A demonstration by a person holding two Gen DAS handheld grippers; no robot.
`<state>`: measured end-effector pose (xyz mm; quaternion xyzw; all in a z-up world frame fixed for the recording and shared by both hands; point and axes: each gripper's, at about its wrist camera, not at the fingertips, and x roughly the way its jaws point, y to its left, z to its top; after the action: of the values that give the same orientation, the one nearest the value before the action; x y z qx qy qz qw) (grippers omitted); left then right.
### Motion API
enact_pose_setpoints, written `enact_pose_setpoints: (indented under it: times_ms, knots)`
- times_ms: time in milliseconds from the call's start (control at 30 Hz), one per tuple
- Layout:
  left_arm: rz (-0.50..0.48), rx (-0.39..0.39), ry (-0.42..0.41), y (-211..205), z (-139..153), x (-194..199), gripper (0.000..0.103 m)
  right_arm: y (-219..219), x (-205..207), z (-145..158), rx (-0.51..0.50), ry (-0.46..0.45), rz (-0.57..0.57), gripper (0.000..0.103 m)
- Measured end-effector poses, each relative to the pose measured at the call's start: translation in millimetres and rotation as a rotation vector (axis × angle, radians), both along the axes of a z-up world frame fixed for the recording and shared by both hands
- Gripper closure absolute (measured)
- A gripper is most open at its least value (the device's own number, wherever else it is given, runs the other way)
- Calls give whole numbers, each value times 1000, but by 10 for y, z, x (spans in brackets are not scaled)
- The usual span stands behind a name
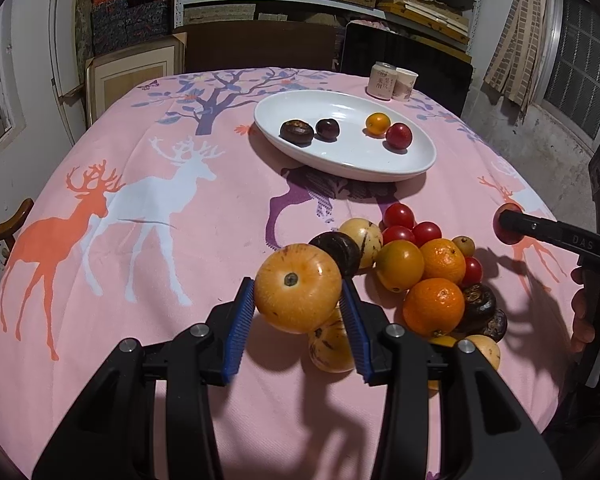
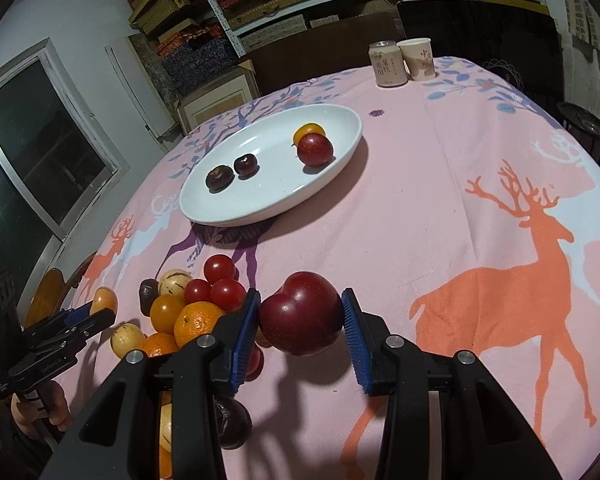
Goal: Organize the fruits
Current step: 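Carry the persimmon and the red plum over the white plate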
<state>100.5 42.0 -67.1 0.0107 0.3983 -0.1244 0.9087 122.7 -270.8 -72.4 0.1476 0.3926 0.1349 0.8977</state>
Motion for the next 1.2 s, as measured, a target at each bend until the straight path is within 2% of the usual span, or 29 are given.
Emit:
enact_pose_setpoints:
  times_ms: [367,700,833,967,1133,1167,1200]
  knots:
    - [-37,1,-46,-99,295,153,61,-22,22,328,-20,-70,12,61]
    - [-86,28,-83,-548,562,943,61,88,675,619,-10,-89,45,61]
    - [-100,56,-59,-746,452,1342,61,237,1027,544,-25,-69,63,61]
    - [-101,75,19,-853,175,1739,61,372,1323,364,-38,-28,73,61]
    - [-109,77,78,-898,-40,1949,60,438,1519,179,-28,3,76,60]
    - [-109,71,81,-889,-47,1954,55,430,1526,168,-20,3,75,60]
    - [-102,66,73,-872,-36,1942,42,413,1513,169,-7,-4,72,52]
